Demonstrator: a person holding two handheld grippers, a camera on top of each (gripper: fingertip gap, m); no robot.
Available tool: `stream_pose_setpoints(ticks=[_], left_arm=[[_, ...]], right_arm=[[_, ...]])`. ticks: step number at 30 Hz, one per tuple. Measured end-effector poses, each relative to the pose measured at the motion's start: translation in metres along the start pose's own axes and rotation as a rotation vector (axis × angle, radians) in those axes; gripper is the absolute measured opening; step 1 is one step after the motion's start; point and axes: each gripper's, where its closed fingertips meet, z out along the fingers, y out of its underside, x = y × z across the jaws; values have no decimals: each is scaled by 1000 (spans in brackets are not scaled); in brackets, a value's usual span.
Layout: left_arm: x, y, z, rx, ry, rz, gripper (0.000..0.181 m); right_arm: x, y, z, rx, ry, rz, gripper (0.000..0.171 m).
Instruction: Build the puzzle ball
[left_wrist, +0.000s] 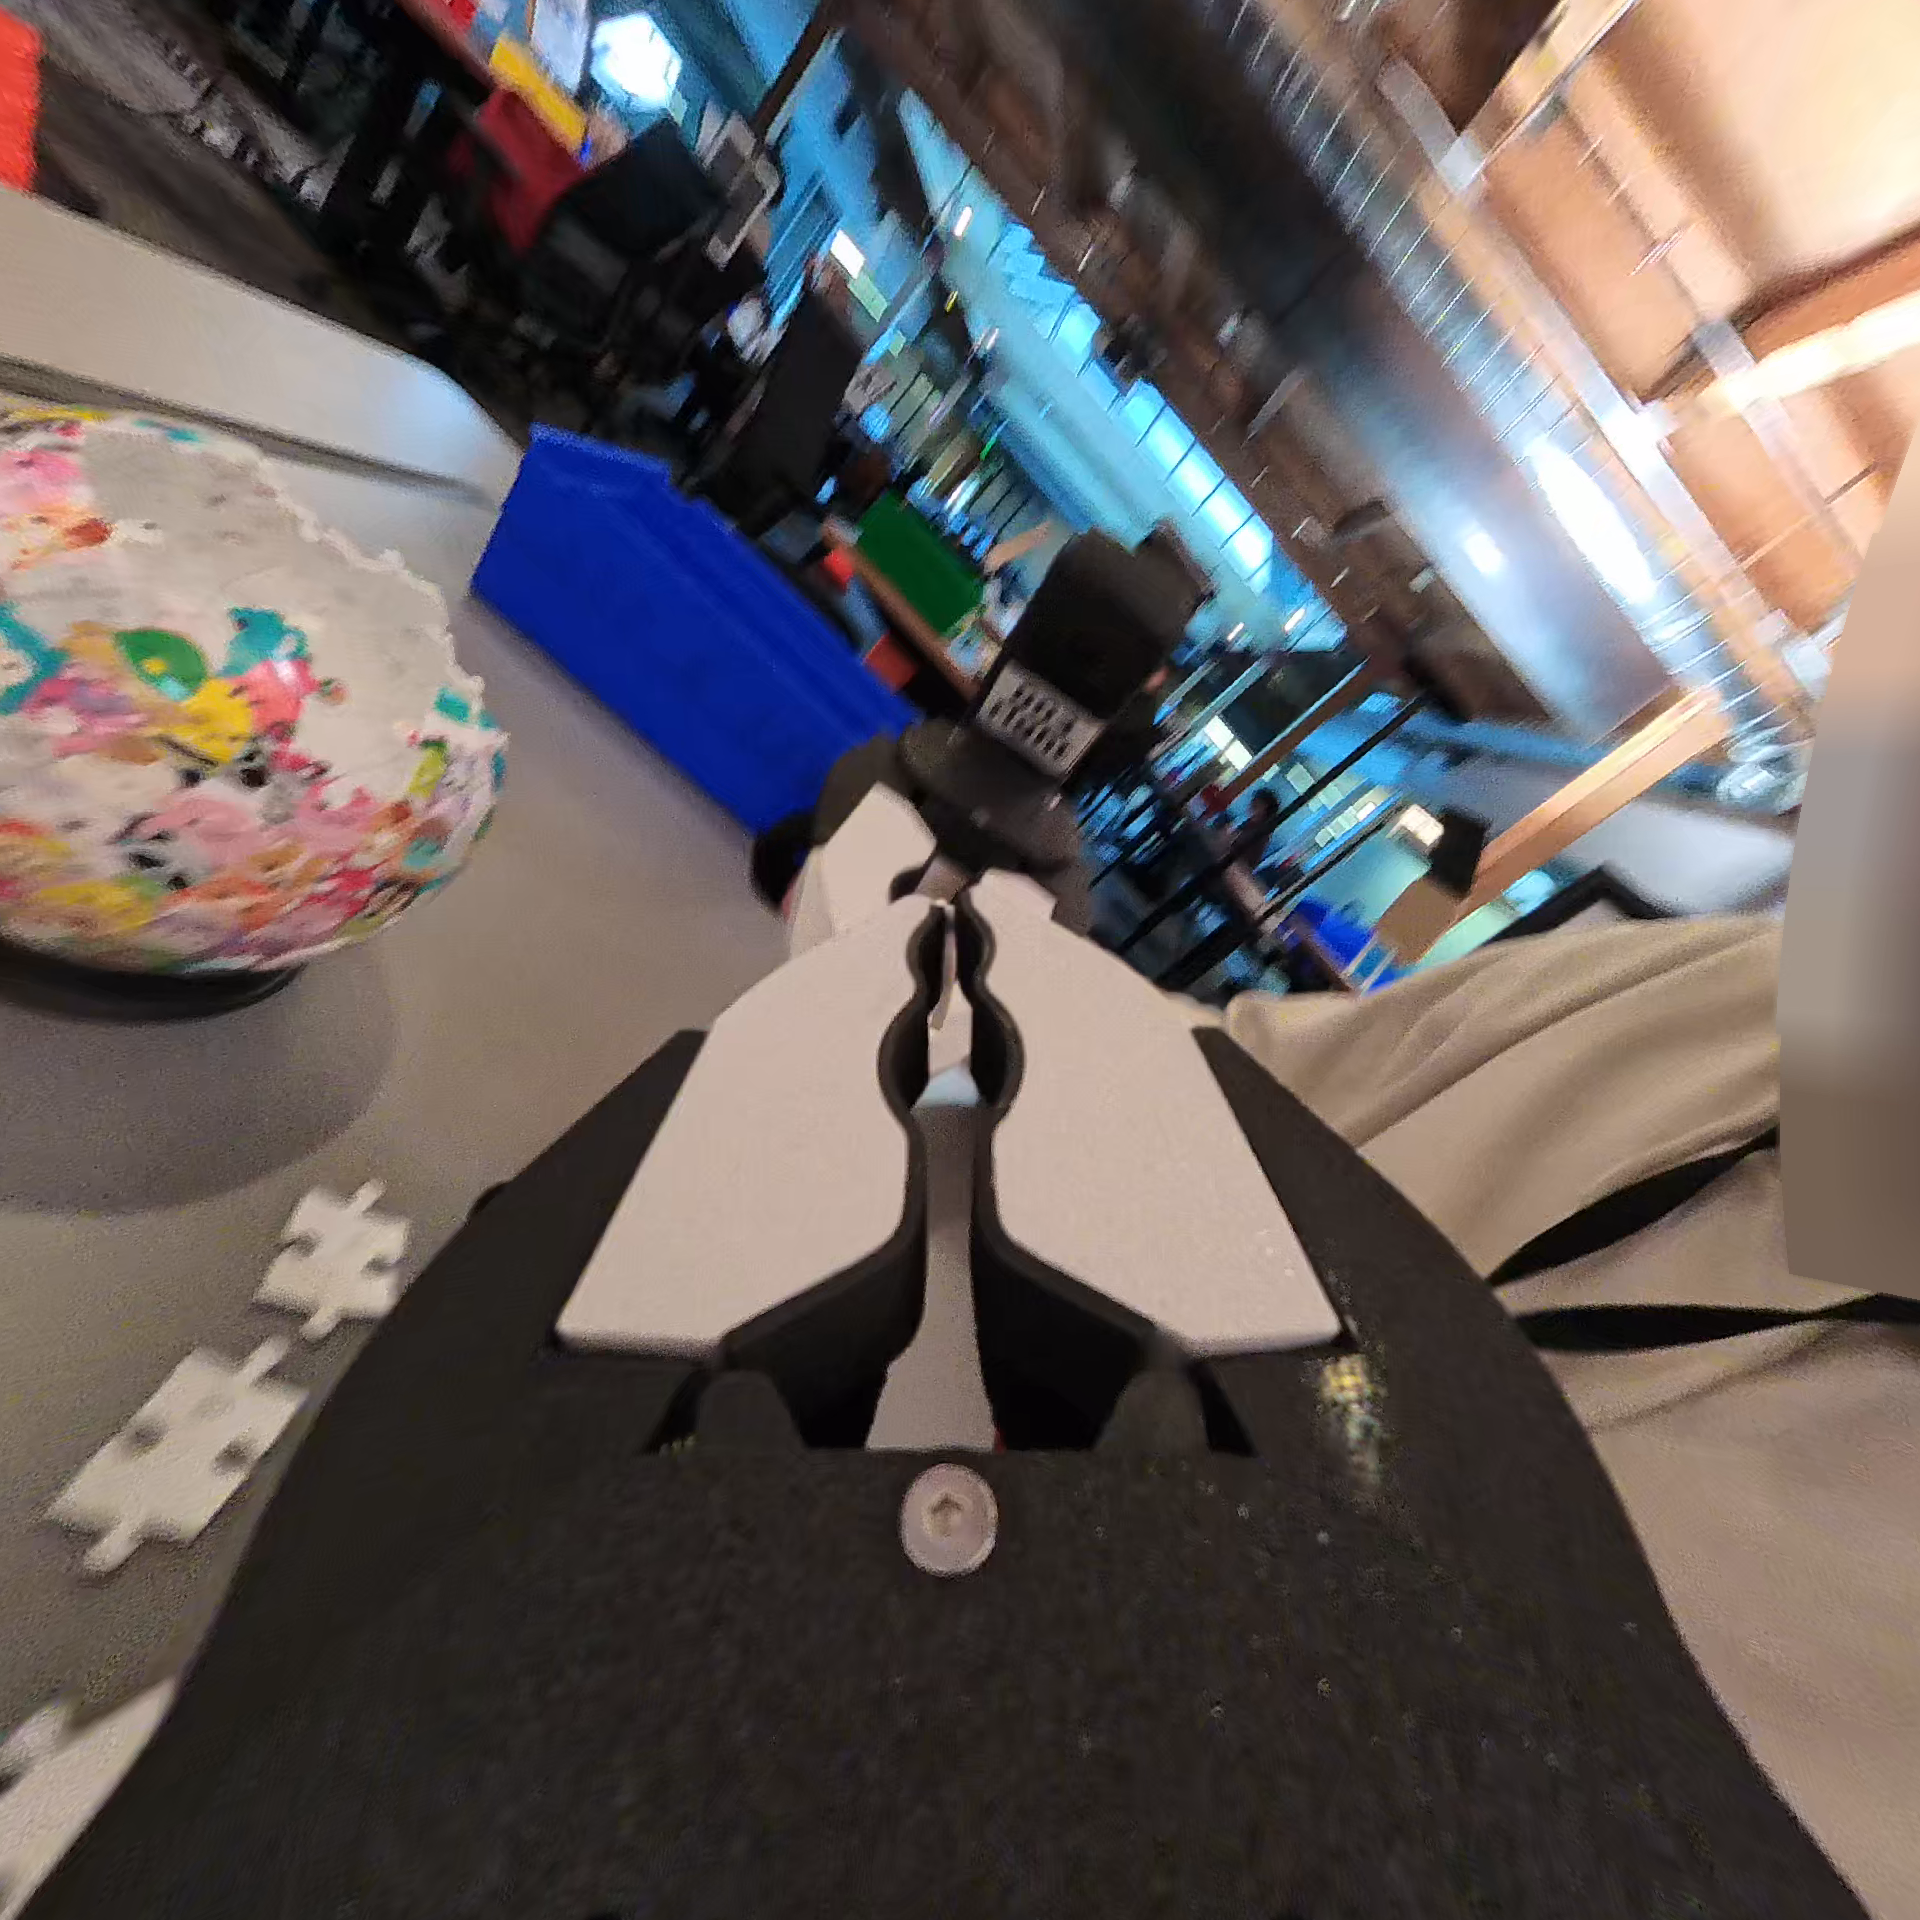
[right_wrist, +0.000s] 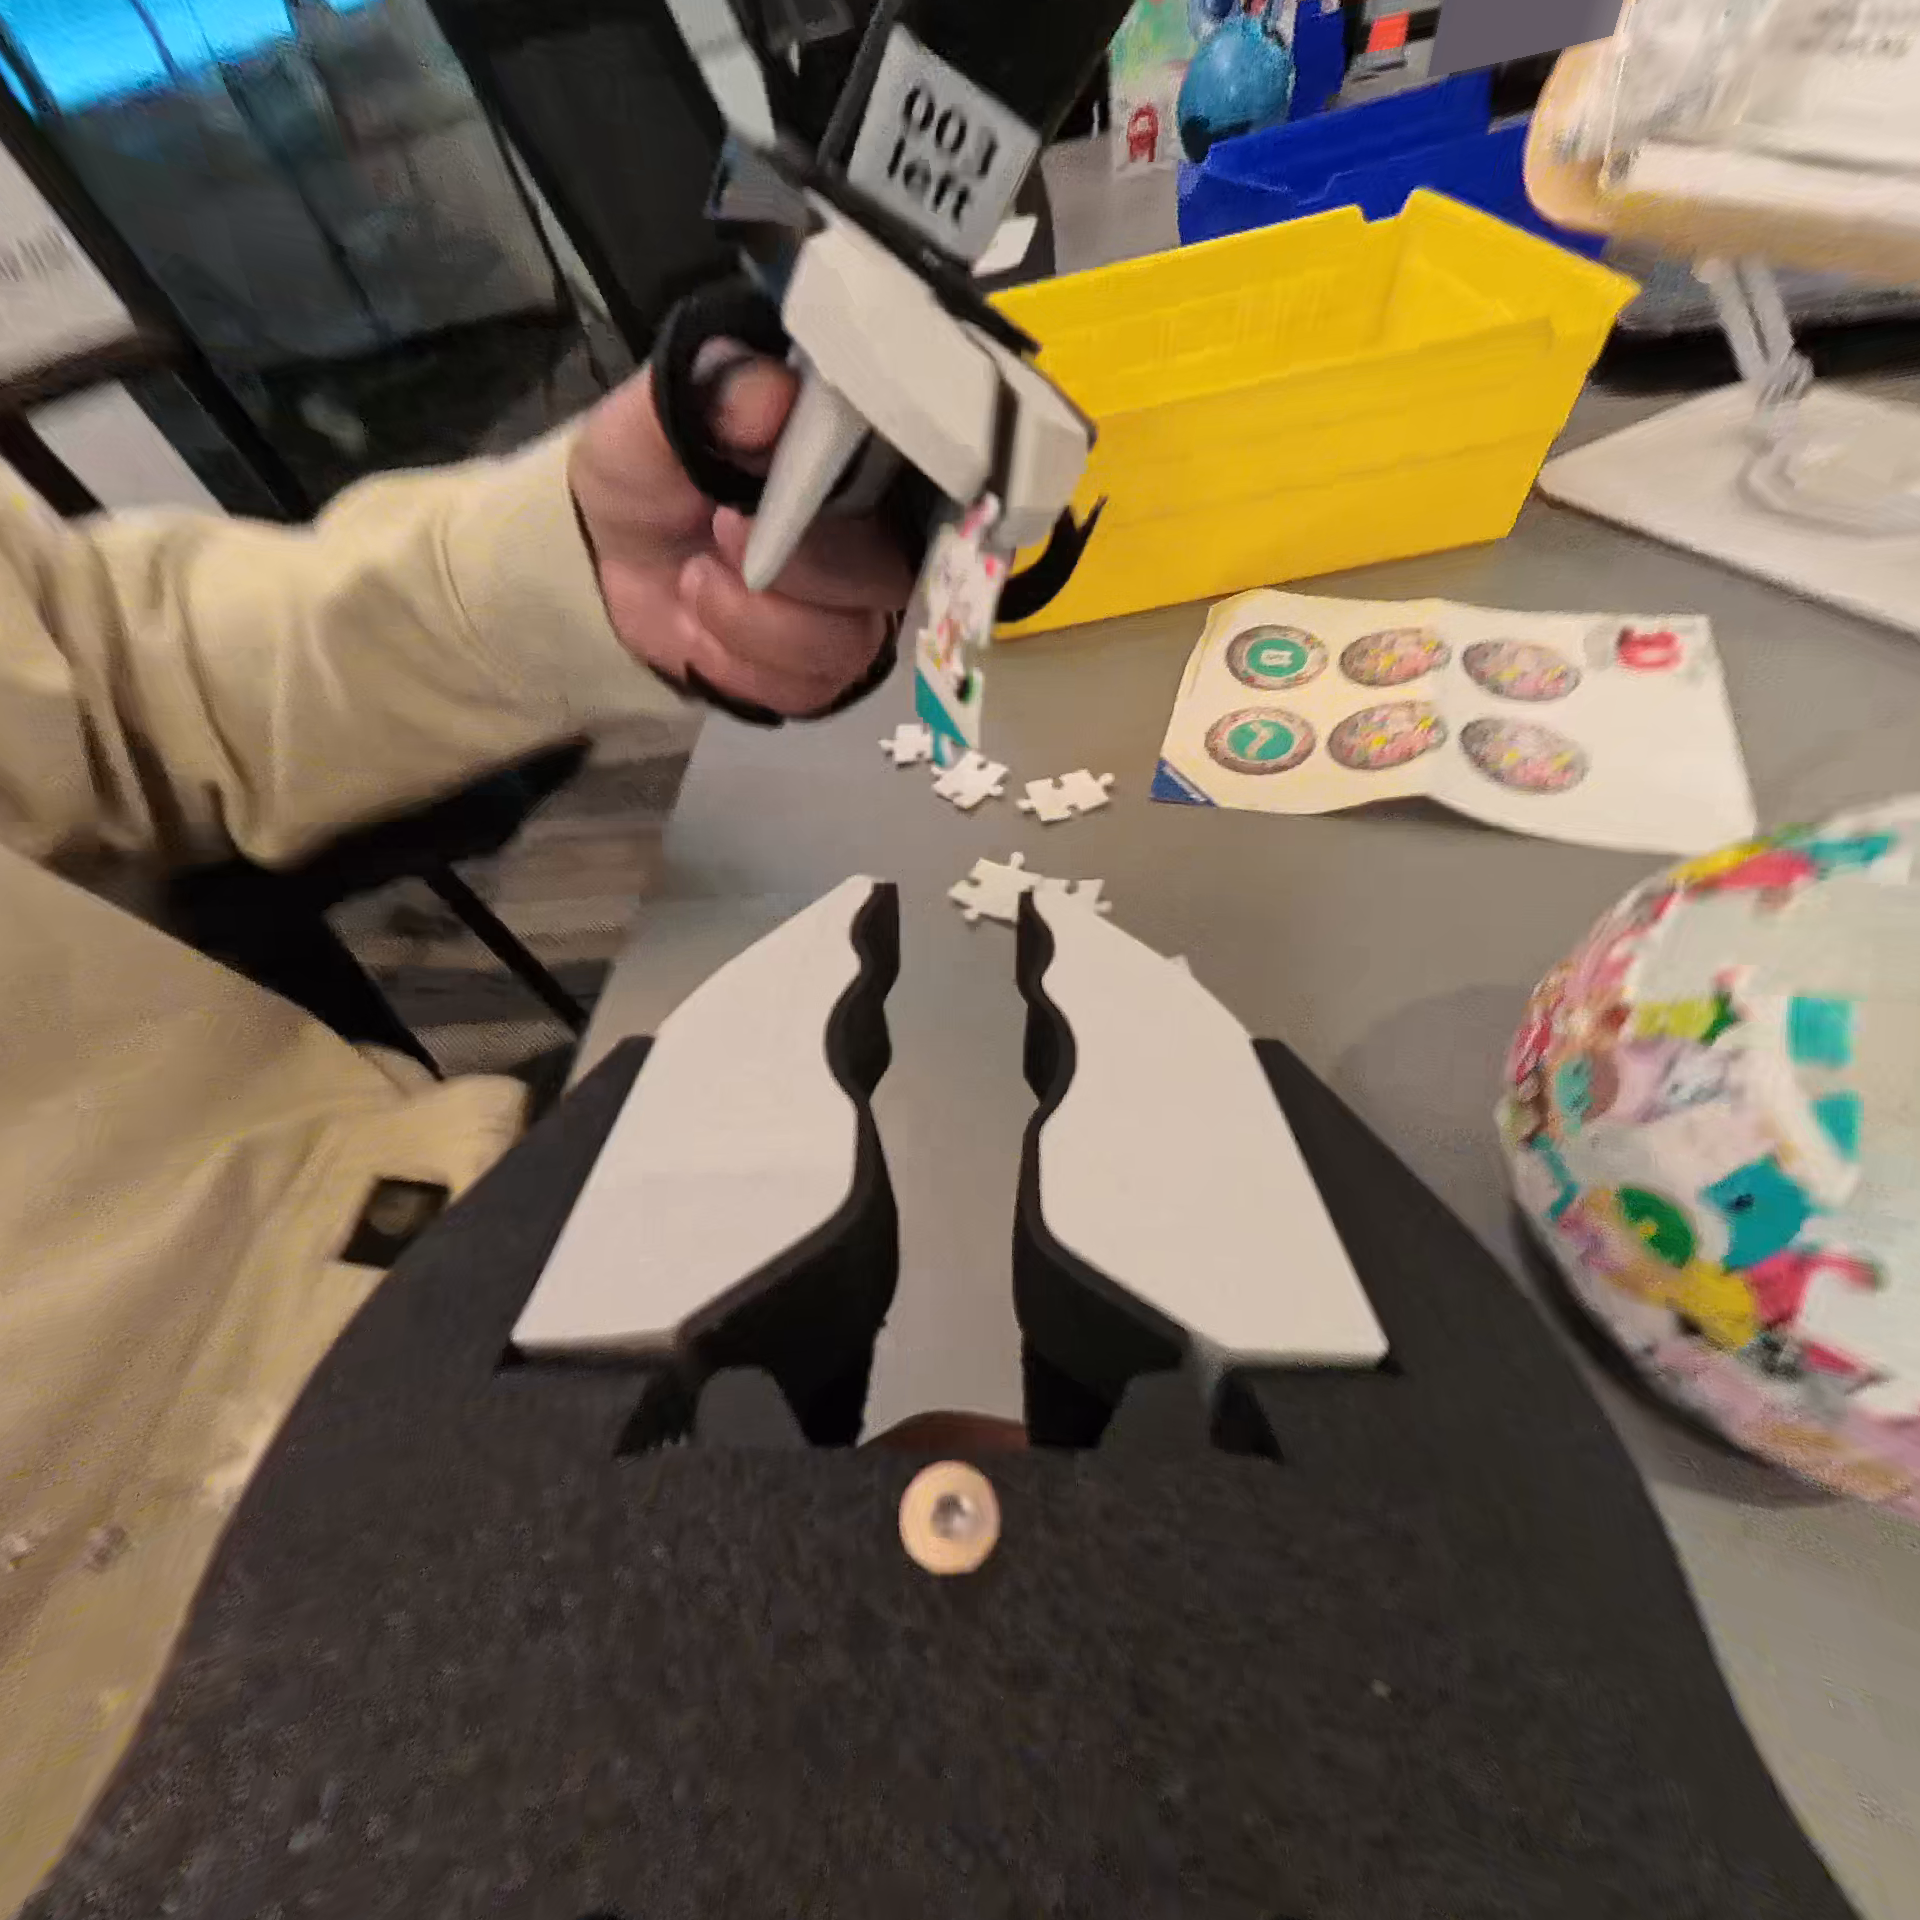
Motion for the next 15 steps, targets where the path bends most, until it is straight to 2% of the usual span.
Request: stream_pose_setpoints(ticks=[6,10,12,15], left_arm=[[-3,0,17,255,136,-146,1],[-4,7,20,353,169,-202,1],[-1,11,21,372,185,-215,1],[2,18,20,369,172,-201,1]], right_arm=[[-8,-19,-14,407,-14,295,19],[-16,-26,-11,516,-92,414,18],[-15,-28,-16,574,-91,451,3],[-18,-24,-18,542,-91,434,3]])
